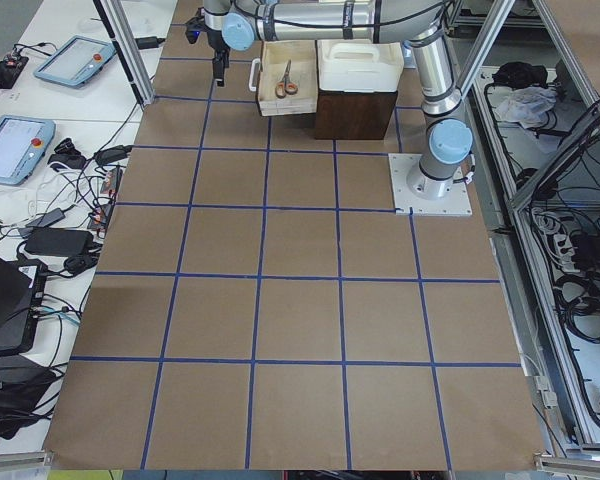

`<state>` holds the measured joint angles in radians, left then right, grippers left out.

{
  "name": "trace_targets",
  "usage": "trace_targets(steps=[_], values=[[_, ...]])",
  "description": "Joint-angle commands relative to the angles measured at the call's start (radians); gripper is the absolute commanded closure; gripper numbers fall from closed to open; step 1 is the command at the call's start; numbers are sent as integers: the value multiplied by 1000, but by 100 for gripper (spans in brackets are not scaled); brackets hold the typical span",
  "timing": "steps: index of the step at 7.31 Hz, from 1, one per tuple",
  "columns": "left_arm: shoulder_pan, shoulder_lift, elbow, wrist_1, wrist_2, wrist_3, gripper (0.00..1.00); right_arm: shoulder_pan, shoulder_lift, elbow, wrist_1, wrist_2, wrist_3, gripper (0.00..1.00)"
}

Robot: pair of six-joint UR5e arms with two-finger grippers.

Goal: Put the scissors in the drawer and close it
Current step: 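Move the left gripper over the white drawer handle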

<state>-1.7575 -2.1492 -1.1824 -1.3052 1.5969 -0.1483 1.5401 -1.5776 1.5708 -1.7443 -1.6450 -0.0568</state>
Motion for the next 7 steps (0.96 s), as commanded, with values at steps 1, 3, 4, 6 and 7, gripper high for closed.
trace_targets(steps=[1, 3, 4, 6, 7], values=[[-35, -57, 13, 35, -23, -17, 0, 0, -7, 3, 2, 1, 2, 0], [-66, -96, 3, 37, -20, -2, 0, 0, -13, 3, 2, -1, 2, 0], [-77, -104, -5, 37, -12, 3, 0, 0, -16, 5, 2, -1, 2, 0], [-77, -121, -10, 75, -25, 29, 0, 0, -16, 8, 0, -2, 2, 0], [-79, -120, -13, 73, -28, 29, 0, -1, -16, 8, 0, -2, 2, 0]])
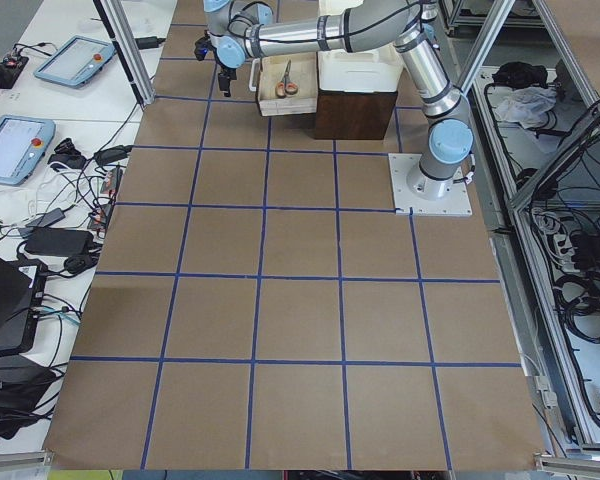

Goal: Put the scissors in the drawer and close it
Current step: 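Move the left gripper over the white drawer handle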

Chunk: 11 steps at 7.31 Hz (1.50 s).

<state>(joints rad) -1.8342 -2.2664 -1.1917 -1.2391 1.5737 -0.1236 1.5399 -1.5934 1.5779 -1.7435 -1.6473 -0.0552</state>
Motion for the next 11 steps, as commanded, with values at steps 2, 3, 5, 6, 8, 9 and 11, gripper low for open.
trace_targets(steps=[2, 3, 5, 6, 8, 9, 11], values=[[-7, 22, -47, 4, -38, 4, 0, -1, 1, 1, 1, 0, 0, 0], [-8, 33, -71, -8, -40, 4, 0, -1, 0, 1, 2, 0, 0, 0], [-7, 57, -77, -34, -58, 4, 0, -1, 0, 1, 1, -2, 0, 0], [-5, 70, -77, -52, -64, 4, 0, -1, 0, 1, 1, -2, 0, 0], [-5, 77, -77, -72, -64, 4, 0, -1, 0, 2, 2, -2, 0, 0], [-5, 82, -78, -80, -64, 4, 0, -3, 1, 2, 2, -9, 0, 0], [-5, 87, -80, -92, -66, 4, 0, -3, 0, 2, 5, -8, 0, 0]])
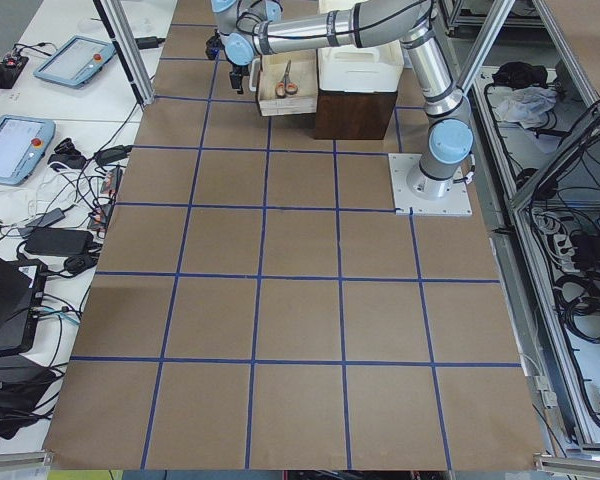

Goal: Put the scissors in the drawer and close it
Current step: 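Move the left gripper over the white drawer handle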

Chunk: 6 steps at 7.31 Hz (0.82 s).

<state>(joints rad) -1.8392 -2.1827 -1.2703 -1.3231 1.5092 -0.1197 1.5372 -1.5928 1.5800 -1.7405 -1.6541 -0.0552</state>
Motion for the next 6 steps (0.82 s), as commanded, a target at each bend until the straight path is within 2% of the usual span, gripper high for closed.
trace_targets(steps=[1, 4, 5, 6], values=[[-2, 11, 0, -34, -1, 0, 0, 0, 0, 0, 2, 2, 0, 0], [-2, 27, -1, -67, -3, 0, 0, -2, -1, 0, 2, 8, -2, 0], [-2, 31, -6, -73, -3, 0, 0, 1, -16, 0, 5, 48, 0, 0], [0, 50, -26, -82, -4, 0, 0, 1, -24, 2, 63, 141, 2, 0]])
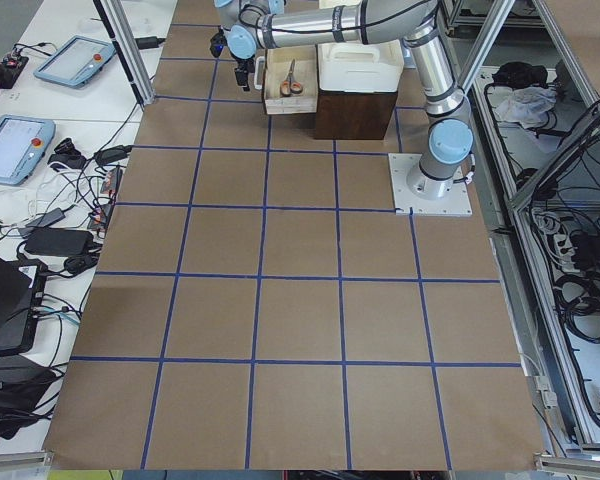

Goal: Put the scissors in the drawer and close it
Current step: 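Push the drawer front with the left gripper toward the robot's far side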

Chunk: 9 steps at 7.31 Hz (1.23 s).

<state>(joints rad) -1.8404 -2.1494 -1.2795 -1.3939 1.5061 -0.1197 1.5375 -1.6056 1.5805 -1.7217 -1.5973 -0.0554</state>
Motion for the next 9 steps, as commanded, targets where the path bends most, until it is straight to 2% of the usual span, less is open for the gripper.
trace_targets(steps=[1, 9], values=[[3, 37, -36, -22, -1, 0, 0, 1, -10, 1, 51, 94, 2, 0], [6, 121, -133, -65, -1, -5, 0, -2, -10, 12, 64, 73, 5, 0]])
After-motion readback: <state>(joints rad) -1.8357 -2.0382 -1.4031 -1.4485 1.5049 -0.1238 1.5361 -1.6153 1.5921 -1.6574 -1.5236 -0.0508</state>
